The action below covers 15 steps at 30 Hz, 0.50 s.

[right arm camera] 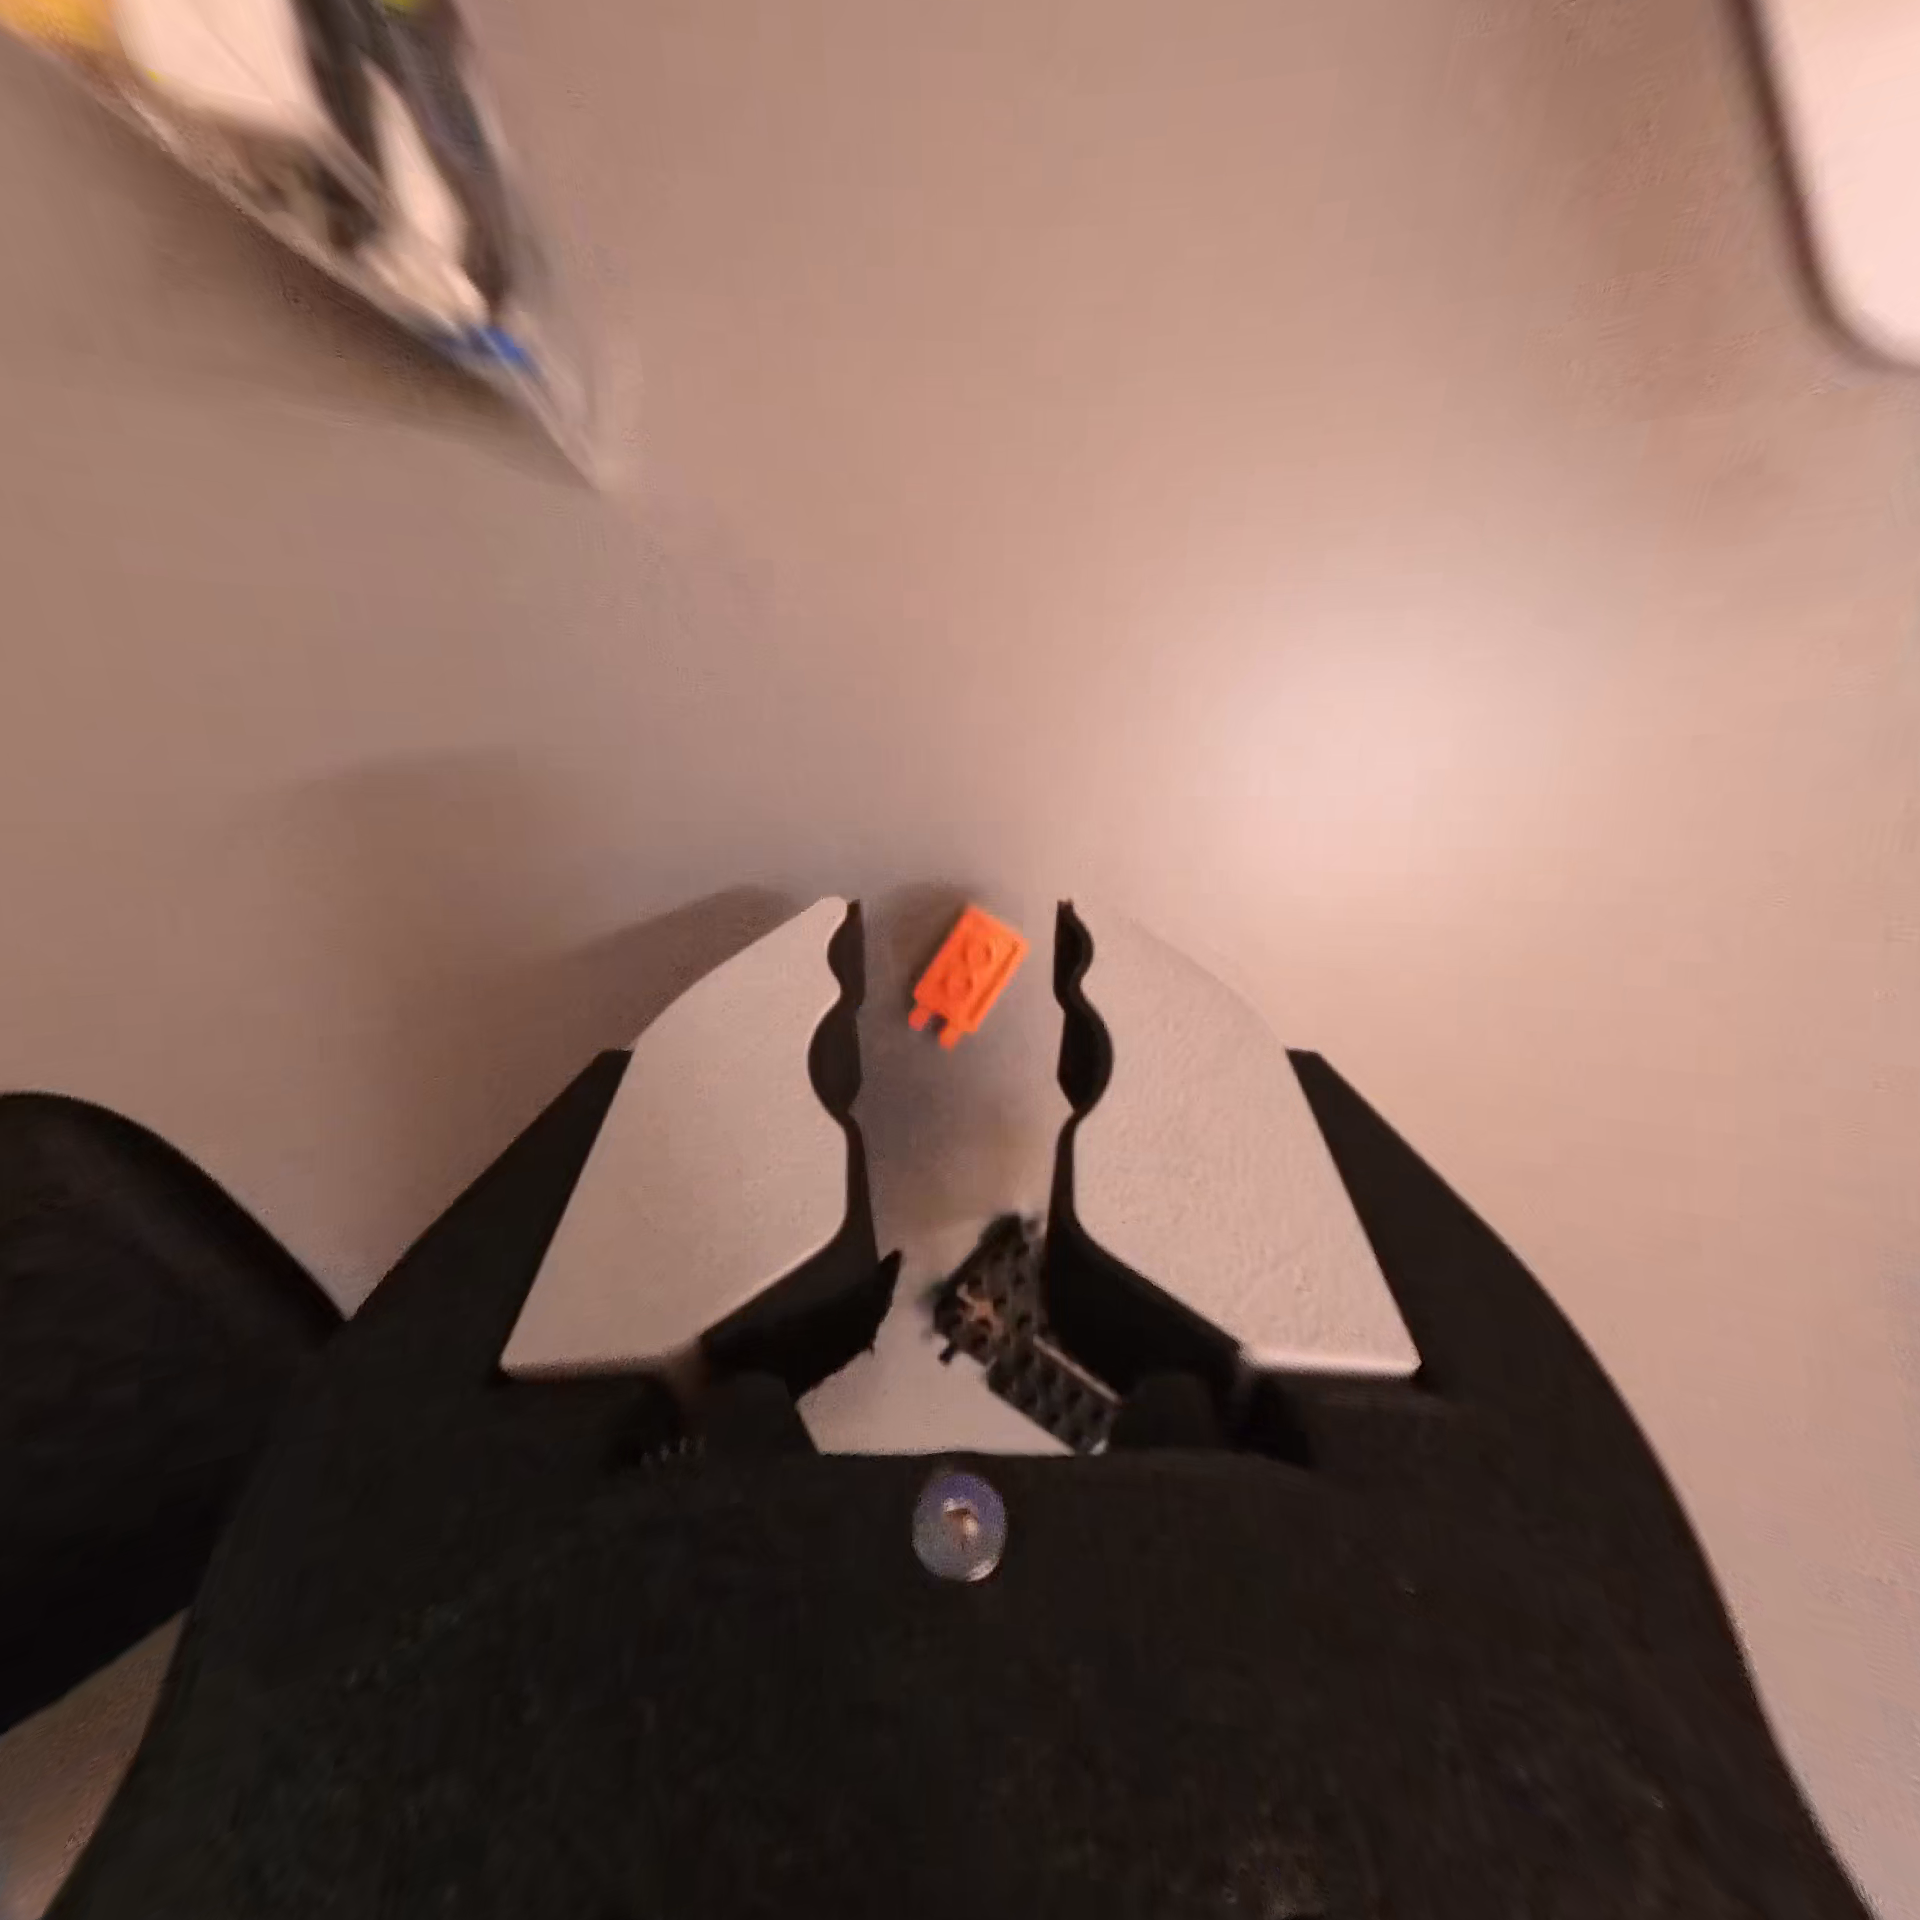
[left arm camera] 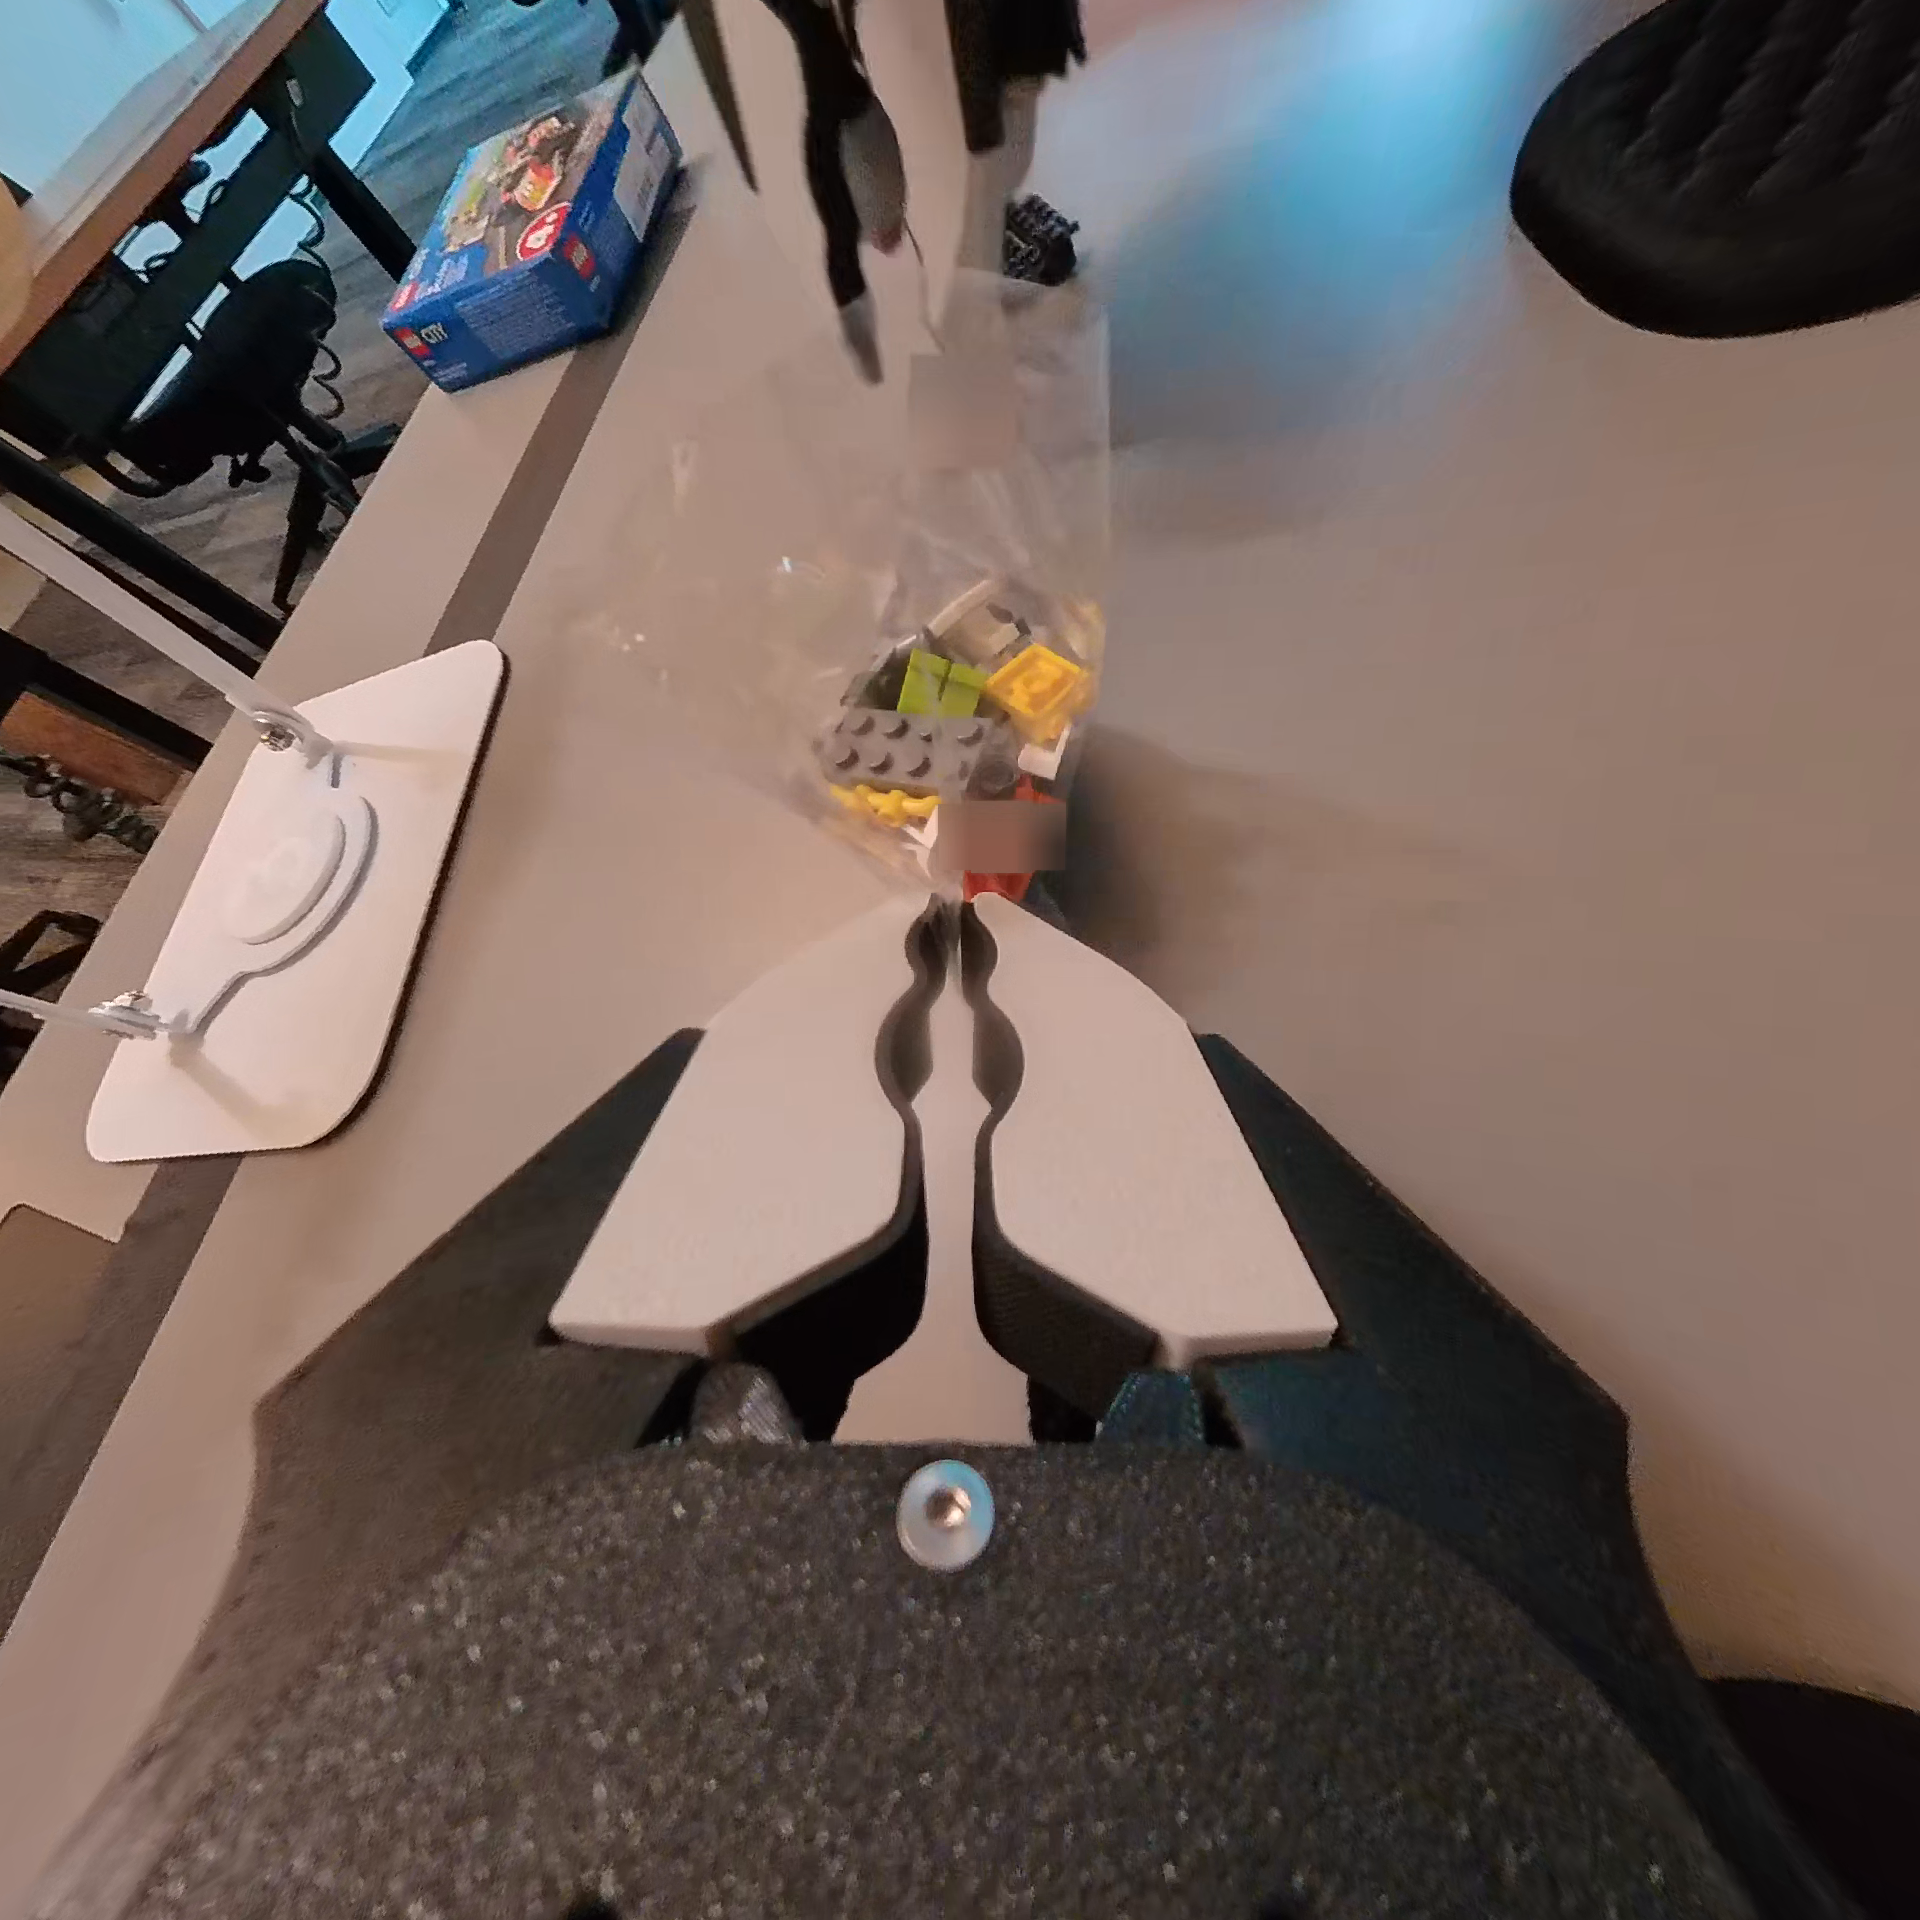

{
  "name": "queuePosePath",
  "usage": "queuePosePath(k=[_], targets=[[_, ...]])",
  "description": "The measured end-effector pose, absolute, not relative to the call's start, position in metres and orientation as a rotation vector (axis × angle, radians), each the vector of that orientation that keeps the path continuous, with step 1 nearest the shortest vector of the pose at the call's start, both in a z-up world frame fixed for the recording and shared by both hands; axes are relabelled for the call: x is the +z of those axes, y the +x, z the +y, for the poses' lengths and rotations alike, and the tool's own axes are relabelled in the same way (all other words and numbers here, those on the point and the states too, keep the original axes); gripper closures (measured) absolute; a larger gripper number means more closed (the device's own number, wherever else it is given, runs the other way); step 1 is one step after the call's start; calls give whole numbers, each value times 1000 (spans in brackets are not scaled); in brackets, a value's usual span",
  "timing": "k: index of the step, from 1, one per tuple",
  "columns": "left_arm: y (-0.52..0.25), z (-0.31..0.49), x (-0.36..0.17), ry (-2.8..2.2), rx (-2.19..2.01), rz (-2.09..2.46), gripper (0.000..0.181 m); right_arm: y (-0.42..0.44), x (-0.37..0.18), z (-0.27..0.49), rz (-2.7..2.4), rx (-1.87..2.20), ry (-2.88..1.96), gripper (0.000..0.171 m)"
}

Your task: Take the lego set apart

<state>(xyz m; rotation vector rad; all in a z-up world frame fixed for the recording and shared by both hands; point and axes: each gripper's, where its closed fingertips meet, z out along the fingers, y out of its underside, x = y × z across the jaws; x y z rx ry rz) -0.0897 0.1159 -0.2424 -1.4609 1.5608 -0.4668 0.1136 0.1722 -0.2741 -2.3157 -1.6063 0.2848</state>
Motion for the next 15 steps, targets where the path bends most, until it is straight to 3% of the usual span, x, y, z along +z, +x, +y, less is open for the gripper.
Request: queuePosePath(k=[11, 15], targets=[[-92, 129, -227, -1419, -403, 1461, 179, 132, -304, 170, -1486, 299, -2397, 154], [-93, 129, -227, -1420, -402, 1457, 179, 101, -269, 168, -1507, 378, -2241, 155]])
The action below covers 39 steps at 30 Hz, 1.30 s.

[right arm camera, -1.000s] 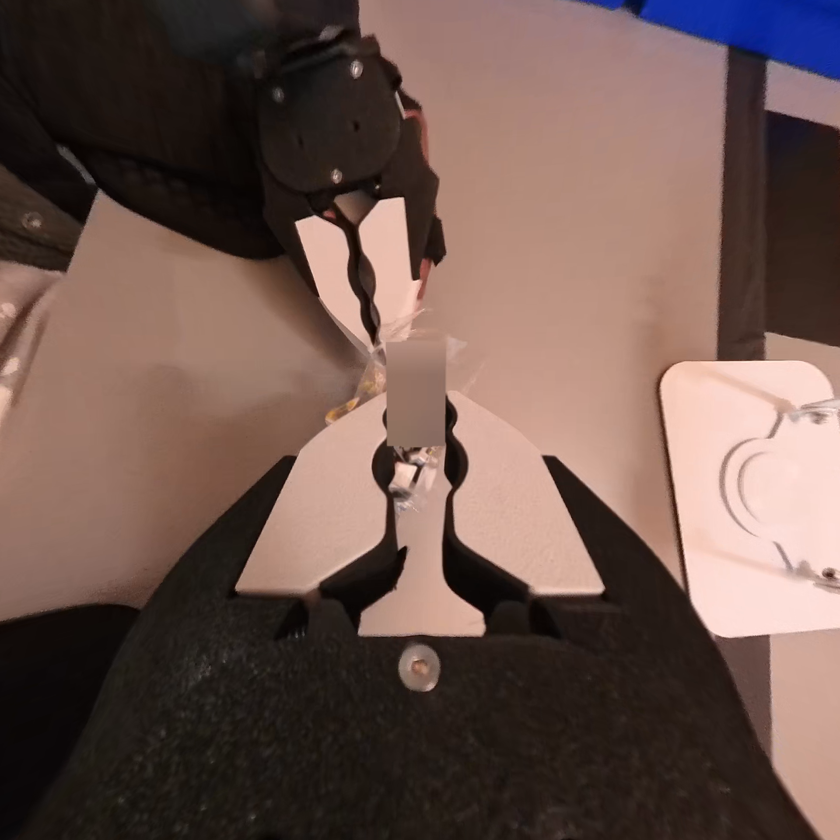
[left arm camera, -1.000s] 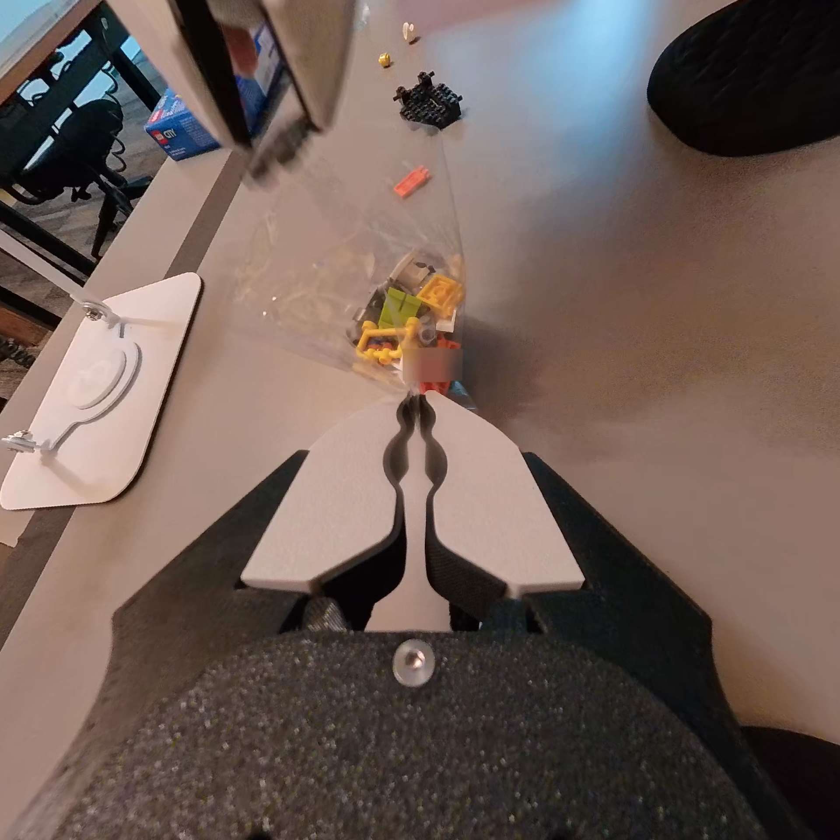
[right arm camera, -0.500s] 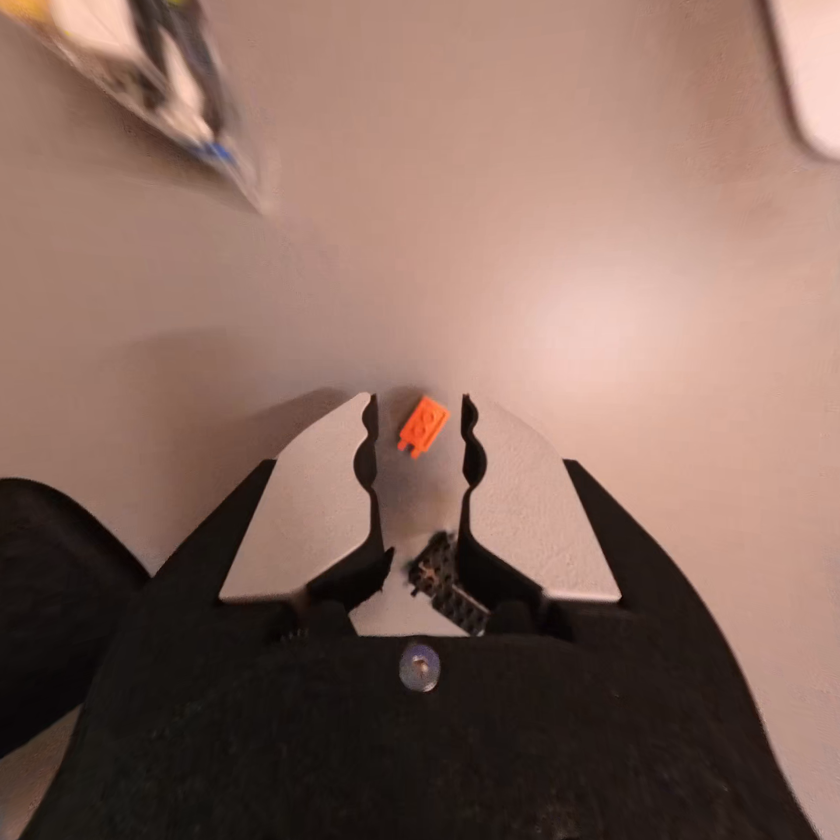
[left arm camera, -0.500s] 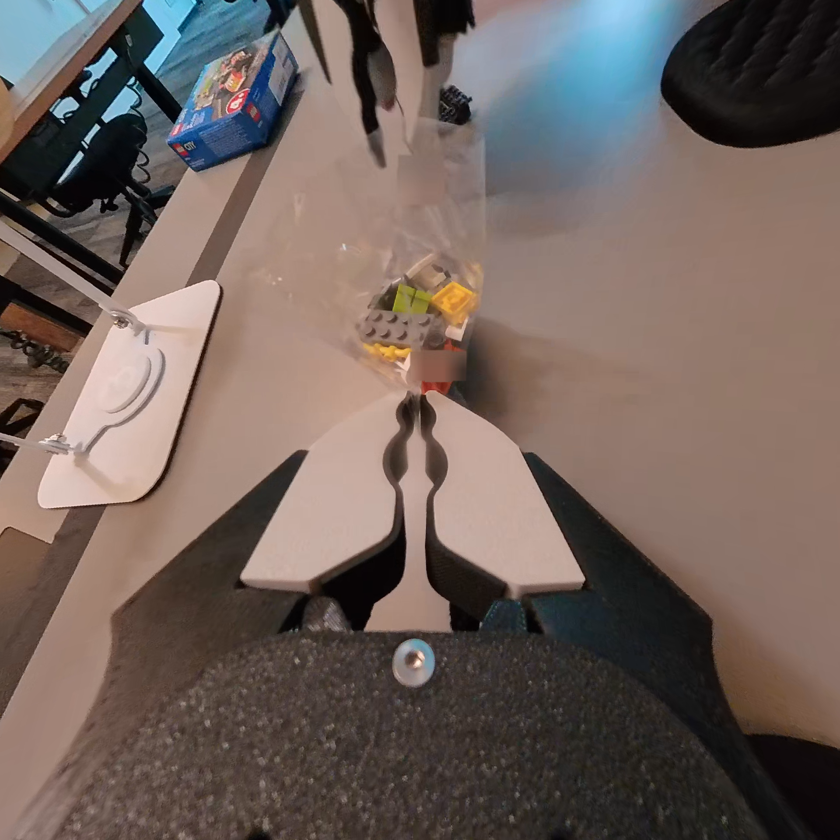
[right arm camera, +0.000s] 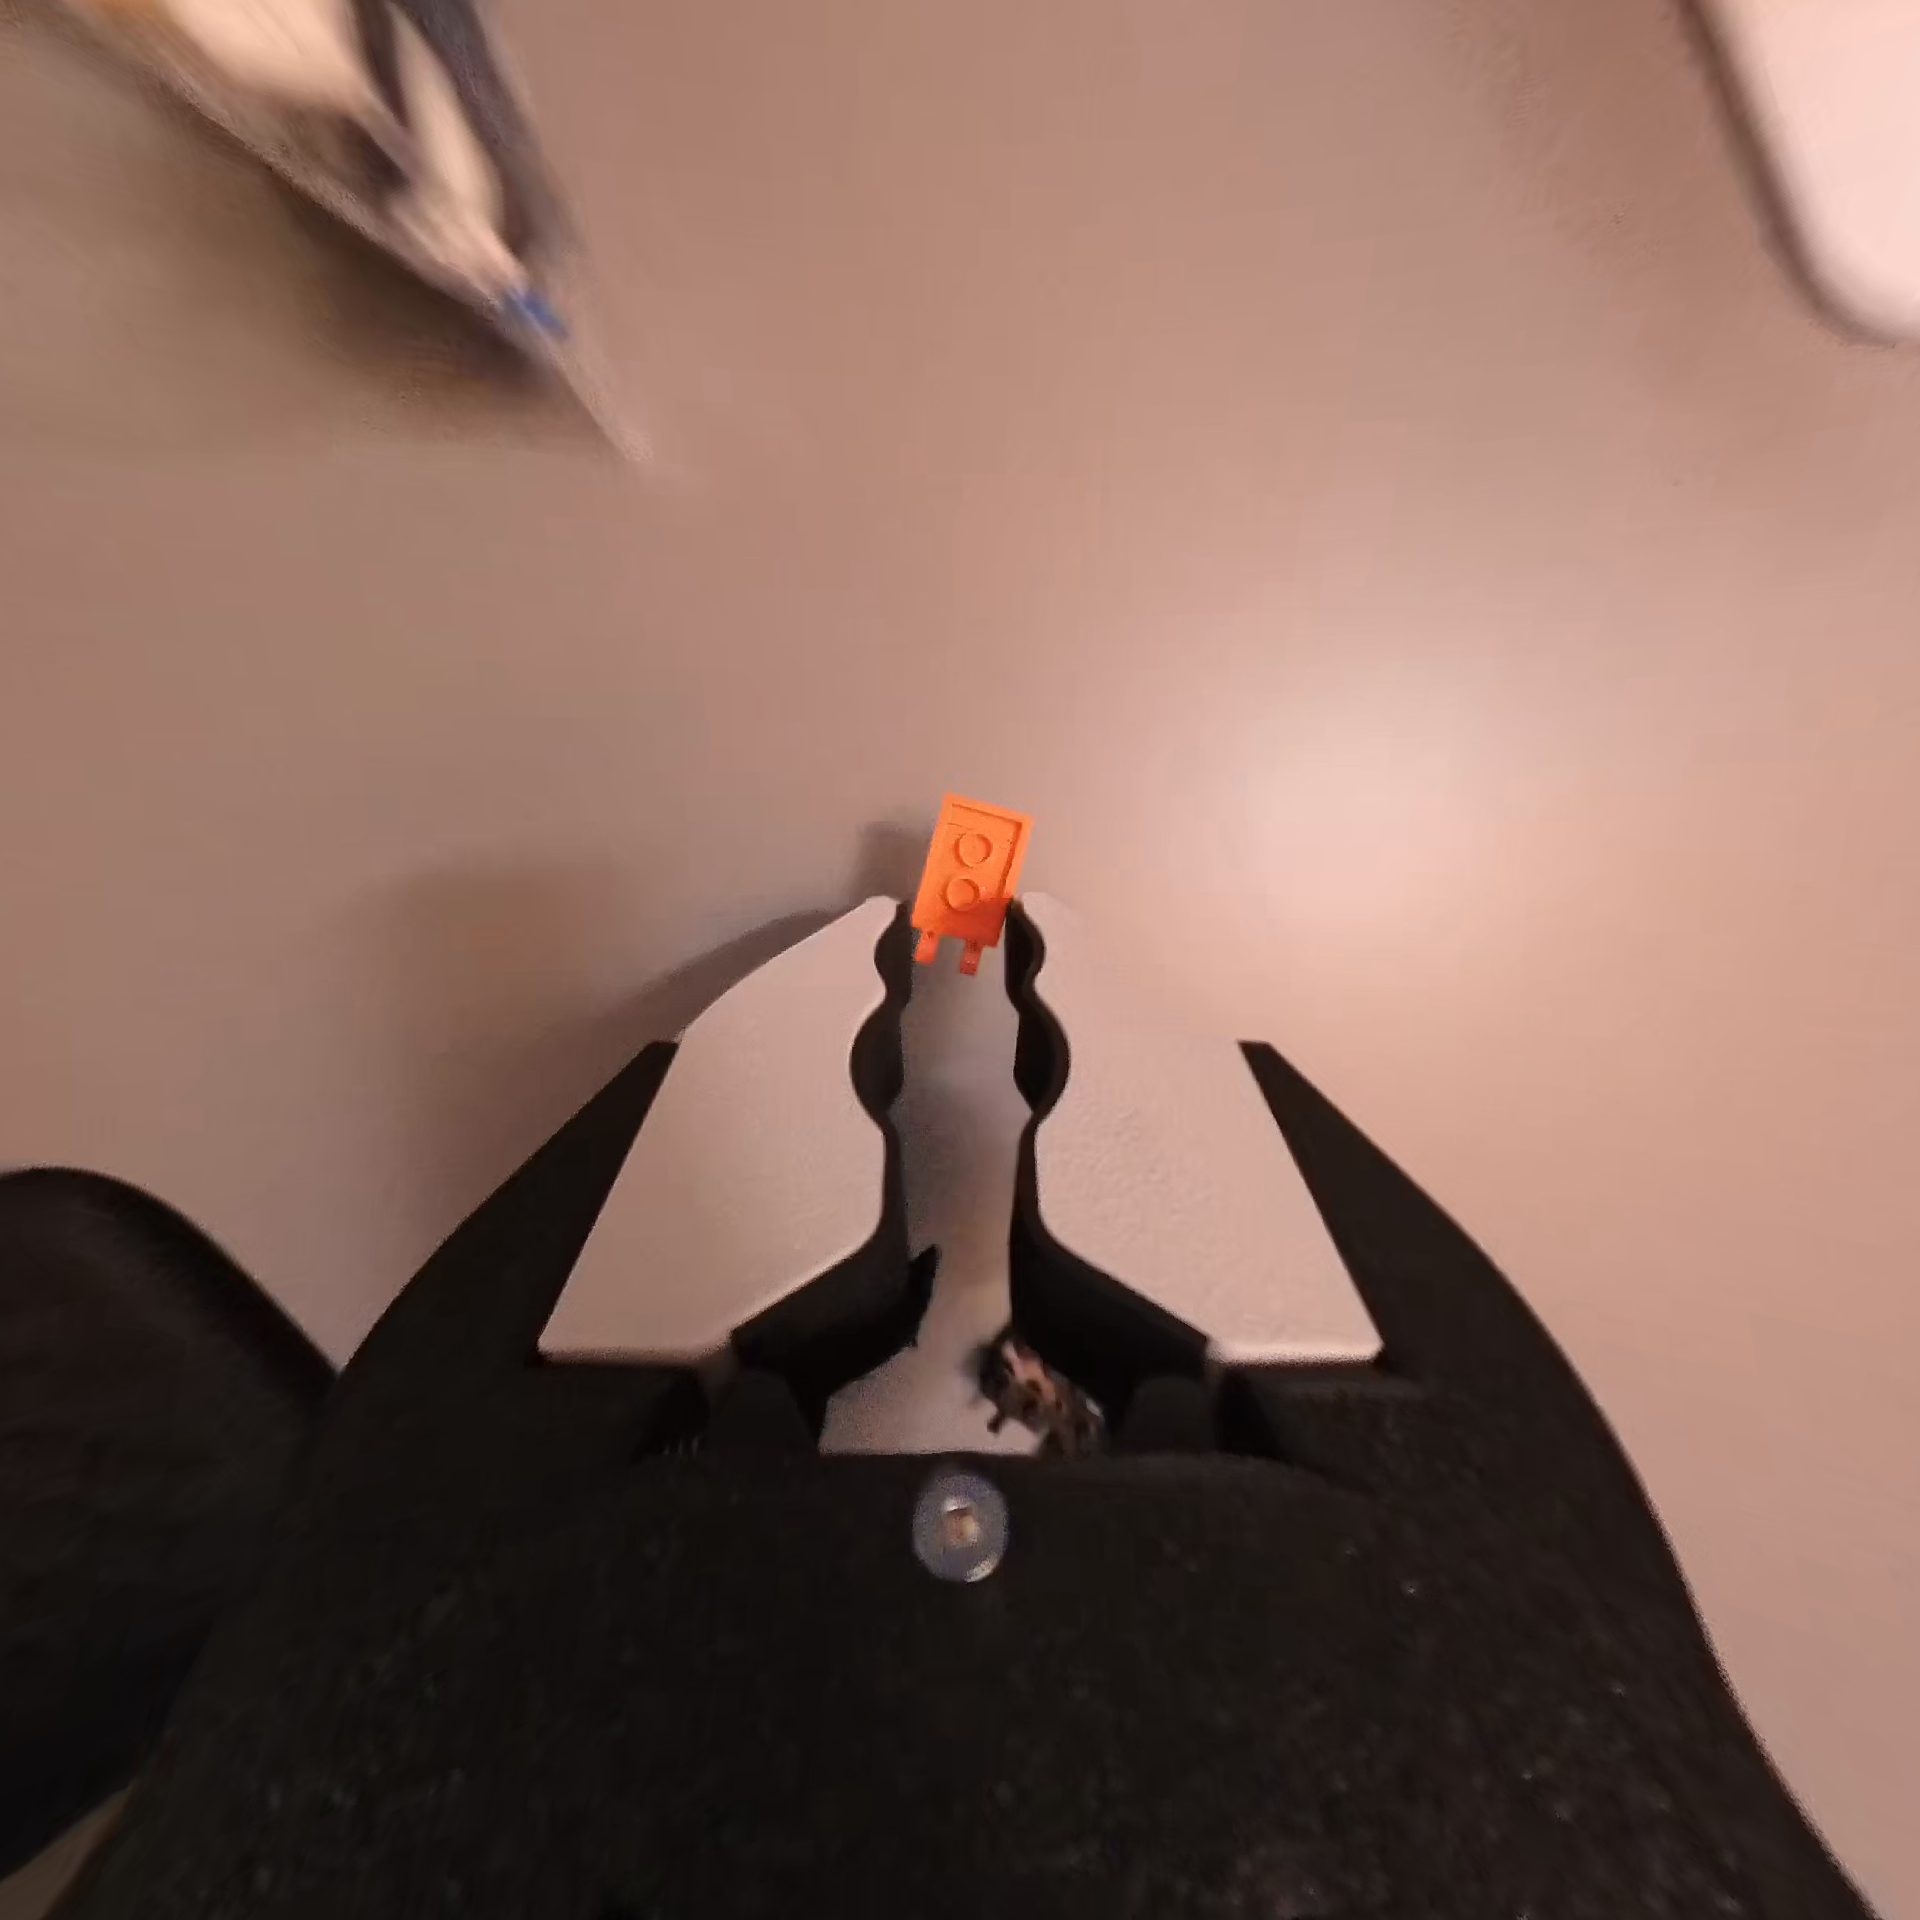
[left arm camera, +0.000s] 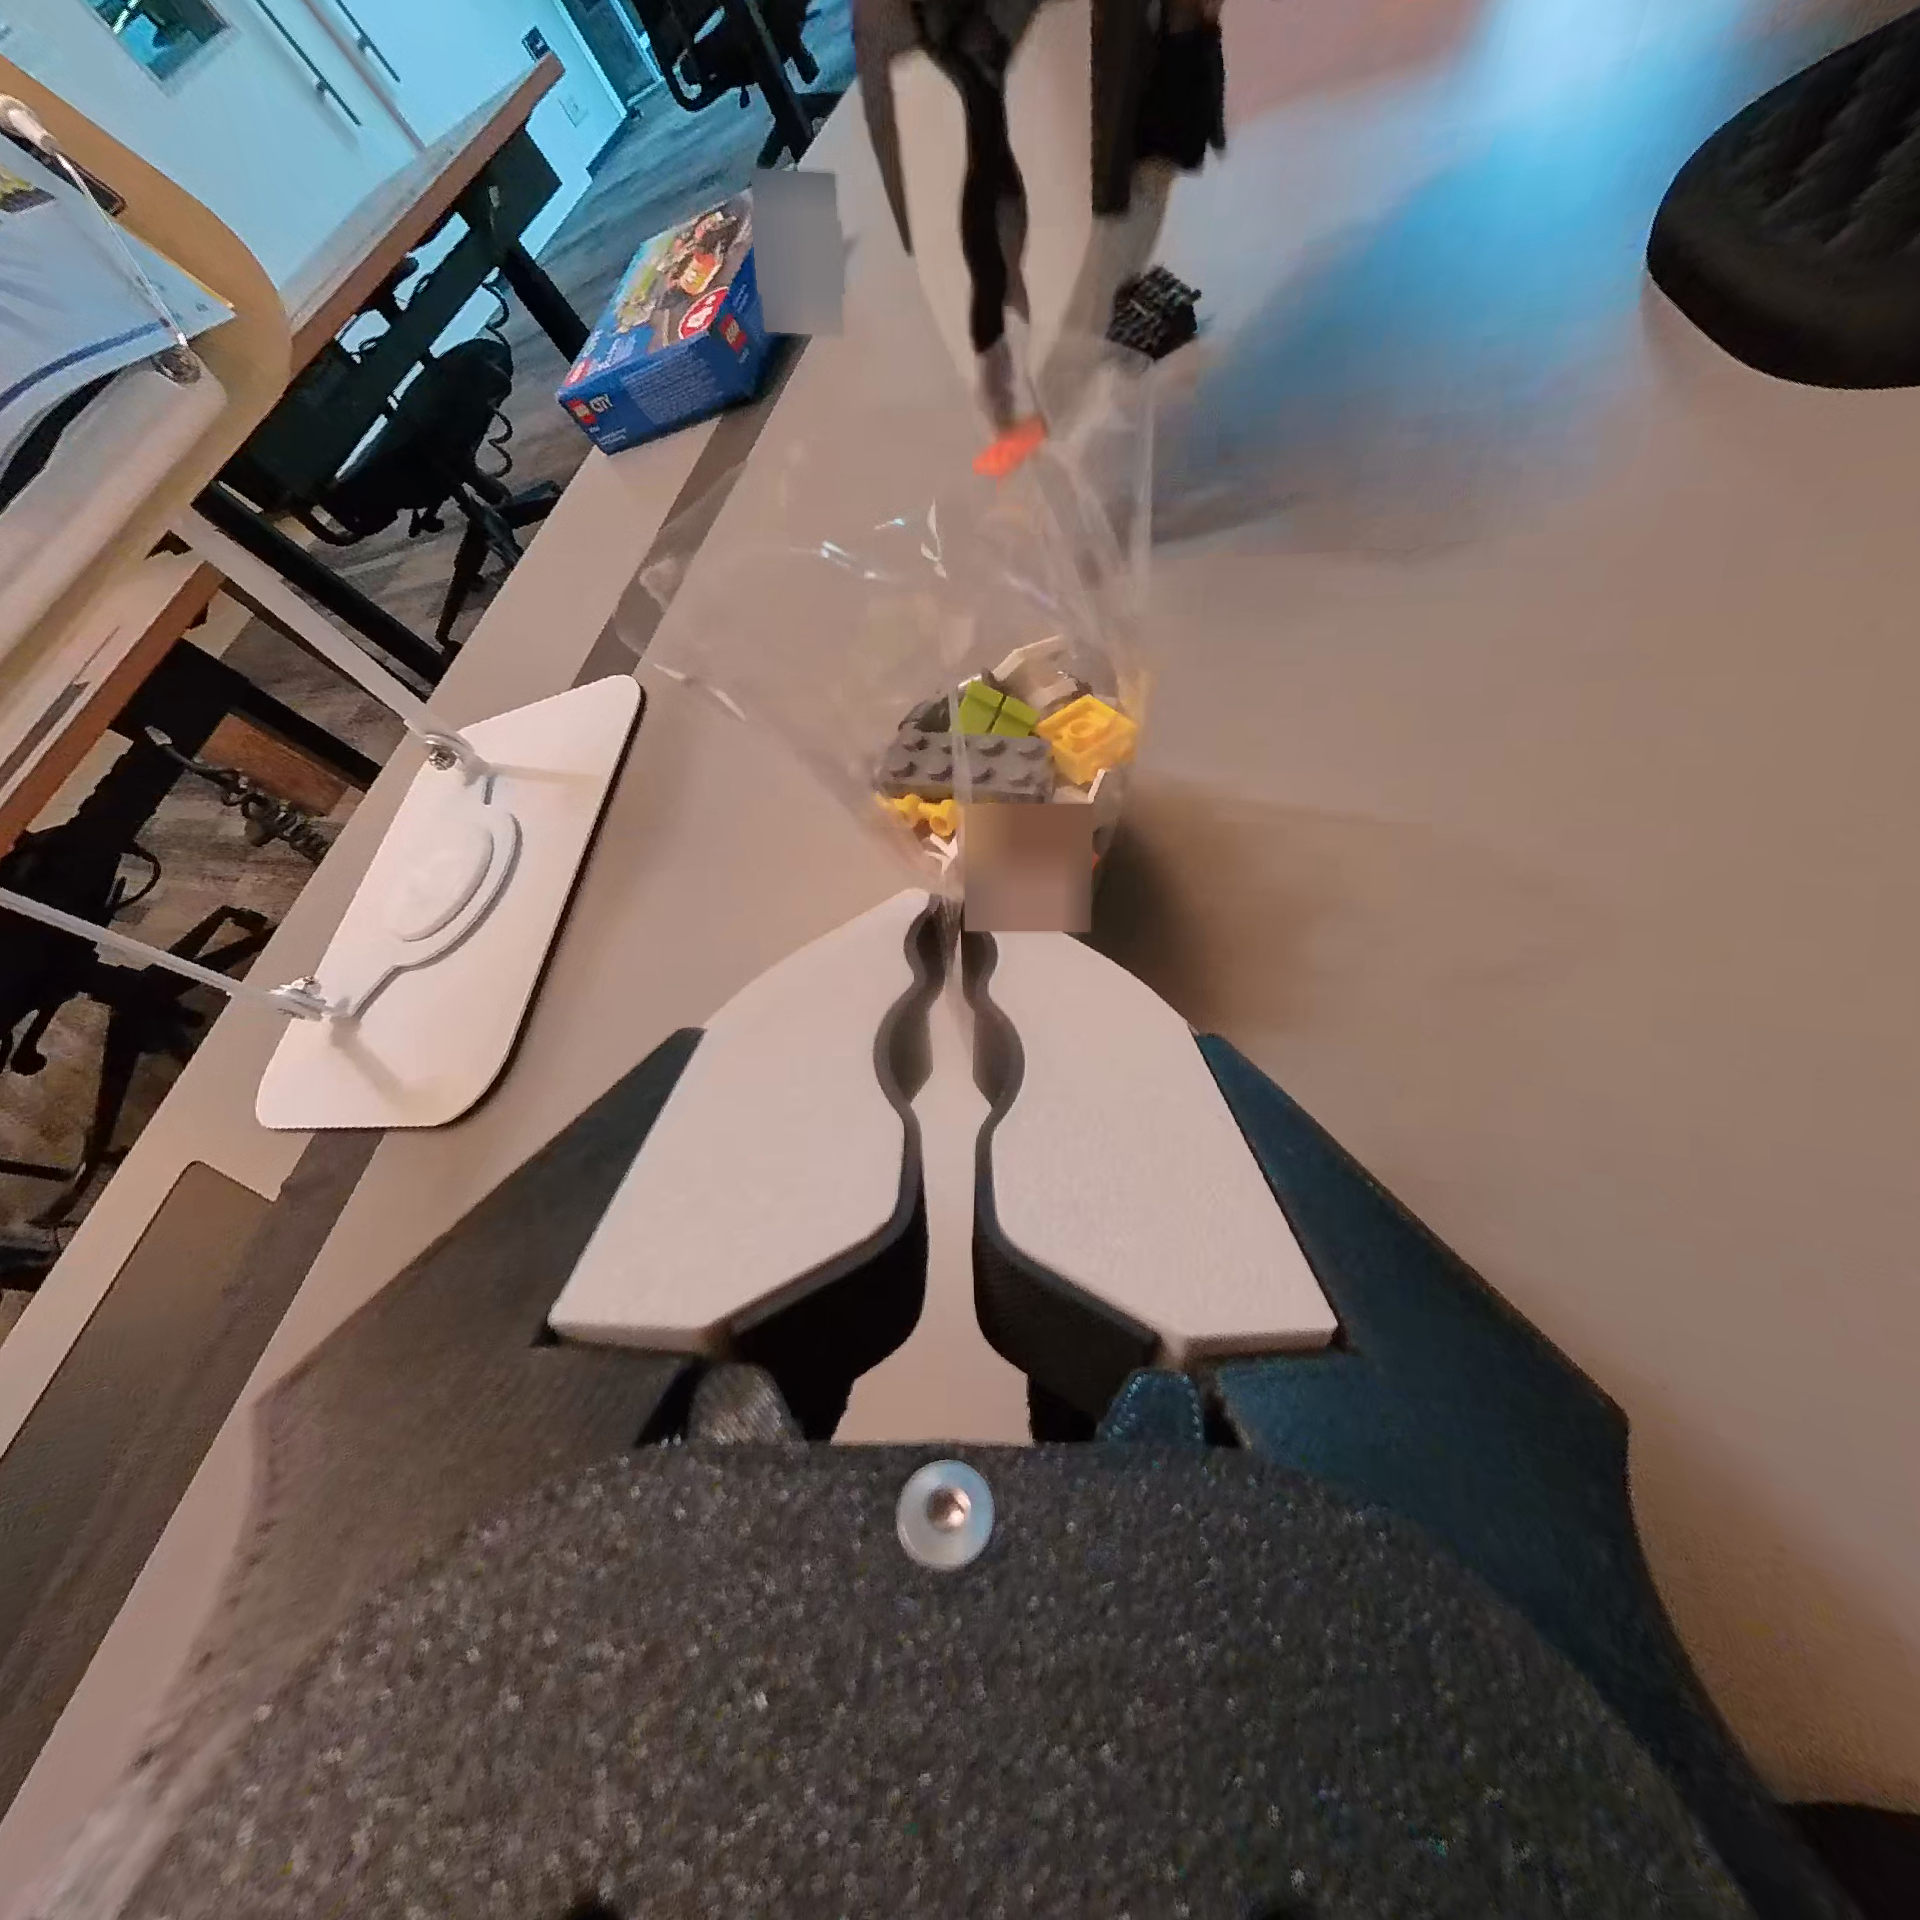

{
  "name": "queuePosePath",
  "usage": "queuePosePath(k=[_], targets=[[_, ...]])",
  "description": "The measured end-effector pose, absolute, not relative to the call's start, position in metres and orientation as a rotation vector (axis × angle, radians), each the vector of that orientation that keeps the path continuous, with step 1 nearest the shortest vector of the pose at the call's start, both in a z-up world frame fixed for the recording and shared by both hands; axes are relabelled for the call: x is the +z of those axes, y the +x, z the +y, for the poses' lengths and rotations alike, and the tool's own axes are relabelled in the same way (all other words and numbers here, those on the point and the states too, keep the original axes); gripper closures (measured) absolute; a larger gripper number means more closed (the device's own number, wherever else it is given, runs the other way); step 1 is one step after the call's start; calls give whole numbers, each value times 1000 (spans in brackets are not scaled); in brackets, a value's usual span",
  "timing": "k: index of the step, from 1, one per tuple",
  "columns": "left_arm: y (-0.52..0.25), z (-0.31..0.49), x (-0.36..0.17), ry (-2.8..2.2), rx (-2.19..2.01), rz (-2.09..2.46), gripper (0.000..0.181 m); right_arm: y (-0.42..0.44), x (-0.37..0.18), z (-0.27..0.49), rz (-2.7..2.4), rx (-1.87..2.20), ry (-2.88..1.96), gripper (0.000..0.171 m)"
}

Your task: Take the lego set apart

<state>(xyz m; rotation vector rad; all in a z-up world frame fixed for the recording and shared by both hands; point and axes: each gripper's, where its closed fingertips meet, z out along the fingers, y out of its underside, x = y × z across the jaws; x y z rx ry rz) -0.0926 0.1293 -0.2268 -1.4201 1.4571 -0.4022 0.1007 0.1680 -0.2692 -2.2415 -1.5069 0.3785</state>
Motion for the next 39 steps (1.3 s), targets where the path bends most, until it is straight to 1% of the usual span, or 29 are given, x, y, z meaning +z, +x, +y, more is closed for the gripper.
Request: queuePosePath(k=[5, 7, 11, 13, 16, 18, 21, 26, 30, 34, 39], targets=[[-92, 129, -229, -1424, -404, 1462, 179, 8, -164, 145, -1595, 559, -1828, 155], [-92, 129, -228, -1423, -404, 1461, 180, -23, -143, 135, -1654, 577, -1731, 154], [-93, 129, -229, -1425, -406, 1460, 179, -57, -155, 134, -1763, 500, -1694, 153], [-93, 129, -228, -1425, -408, 1461, 179, -62, -162, 134, -1764, 535, -1703, 143], [-93, 128, -228, -1423, -407, 1464, 179, -55, -155, 138, -1688, 579, -1697, 136], [-93, 128, -228, -1421, -408, 1466, 179, -33, -153, 148, -1640, 518, -1740, 136], [-92, 127, -228, -1418, -404, 1470, 179, 23, -165, 168, -1565, 418, -1883, 137], [-92, 126, -228, -1418, -401, 1470, 179, 152, -209, 201, -1329, 207, -2208, 139], [-92, 126, -229, -1421, -401, 1473, 179, 240, -234, 212, -1060, 104, -2361, 143], [-90, 126, -232, -1428, -403, 1480, 179, 305, -253, 221, -836, -32, -2431, 143], [-89, 125, -237, -1439, -404, 1486, 180, 341, -283, 226, -666, -13, -2490, 143]])
